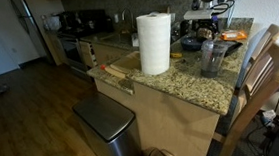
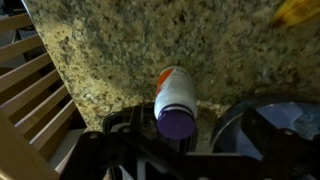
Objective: Put the white bottle in the bowl, remove the white bottle from the bowl and put it on the countertop
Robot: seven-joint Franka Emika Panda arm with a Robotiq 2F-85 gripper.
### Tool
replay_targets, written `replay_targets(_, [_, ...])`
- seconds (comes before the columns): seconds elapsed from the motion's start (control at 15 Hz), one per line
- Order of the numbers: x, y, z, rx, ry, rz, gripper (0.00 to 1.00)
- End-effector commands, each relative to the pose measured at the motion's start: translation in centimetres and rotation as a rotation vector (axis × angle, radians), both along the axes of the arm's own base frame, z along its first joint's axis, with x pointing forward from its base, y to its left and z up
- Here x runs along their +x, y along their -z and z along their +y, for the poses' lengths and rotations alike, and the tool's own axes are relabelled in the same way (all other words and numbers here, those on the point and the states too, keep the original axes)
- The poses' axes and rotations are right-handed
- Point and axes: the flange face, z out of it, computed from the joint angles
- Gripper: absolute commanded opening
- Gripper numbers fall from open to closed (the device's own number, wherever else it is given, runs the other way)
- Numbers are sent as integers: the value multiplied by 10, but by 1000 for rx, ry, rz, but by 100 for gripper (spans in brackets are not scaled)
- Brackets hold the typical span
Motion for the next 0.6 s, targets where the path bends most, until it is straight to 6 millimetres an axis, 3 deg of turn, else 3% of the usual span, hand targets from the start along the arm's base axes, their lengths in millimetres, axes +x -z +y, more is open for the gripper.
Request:
replay_targets(0.0, [-2, -1, -10, -7, 44, -1, 100])
replay_targets(0.13, [-6, -1, -24, -13, 91, -4, 100])
replay_targets(0.27, [-6, -1, -25, -13, 100, -5, 100])
replay_targets(0.53, [-3, 31, -16, 137, -78, 117, 100])
